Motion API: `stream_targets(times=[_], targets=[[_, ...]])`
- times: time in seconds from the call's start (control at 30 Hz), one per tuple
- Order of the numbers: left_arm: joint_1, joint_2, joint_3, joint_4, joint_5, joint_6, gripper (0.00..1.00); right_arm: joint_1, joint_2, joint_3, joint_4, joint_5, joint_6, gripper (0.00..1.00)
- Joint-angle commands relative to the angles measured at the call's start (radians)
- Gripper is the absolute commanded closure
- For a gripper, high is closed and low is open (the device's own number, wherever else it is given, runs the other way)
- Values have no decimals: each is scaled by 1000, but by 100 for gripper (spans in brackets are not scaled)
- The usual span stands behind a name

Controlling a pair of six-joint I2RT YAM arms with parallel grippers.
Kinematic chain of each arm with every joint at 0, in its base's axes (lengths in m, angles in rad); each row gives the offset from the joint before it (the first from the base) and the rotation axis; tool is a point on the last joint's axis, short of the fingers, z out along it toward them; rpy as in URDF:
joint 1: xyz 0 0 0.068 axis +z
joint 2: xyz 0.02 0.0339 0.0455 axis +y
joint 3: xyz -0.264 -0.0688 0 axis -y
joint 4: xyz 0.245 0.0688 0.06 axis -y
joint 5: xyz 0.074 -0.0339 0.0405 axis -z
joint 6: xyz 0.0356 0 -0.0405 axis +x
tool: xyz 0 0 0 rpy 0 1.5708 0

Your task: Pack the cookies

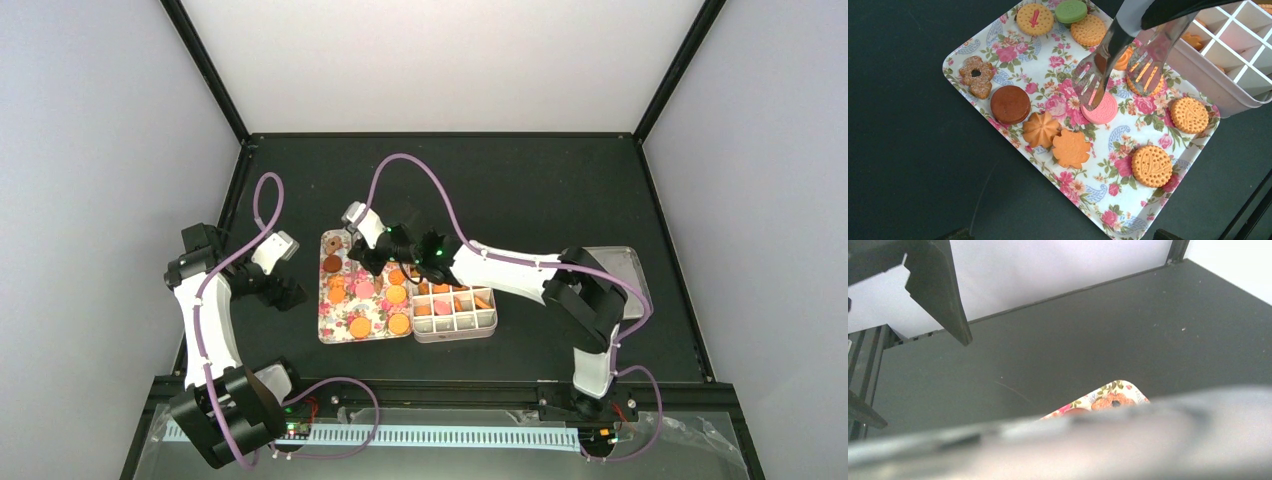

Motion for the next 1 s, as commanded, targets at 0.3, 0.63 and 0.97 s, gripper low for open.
stream_targets(times=[0.3, 0.63, 0.97], targets=[[7, -8, 44, -90, 117, 97, 1, -2, -134, -38, 61, -89, -60, 91], [-66, -29, 137, -398, 528, 393, 1, -16, -234, 106, -160, -492, -167, 90], [-369, -99, 251, -399, 641, 190, 1, -58, -305, 304, -594, -812, -381, 92]])
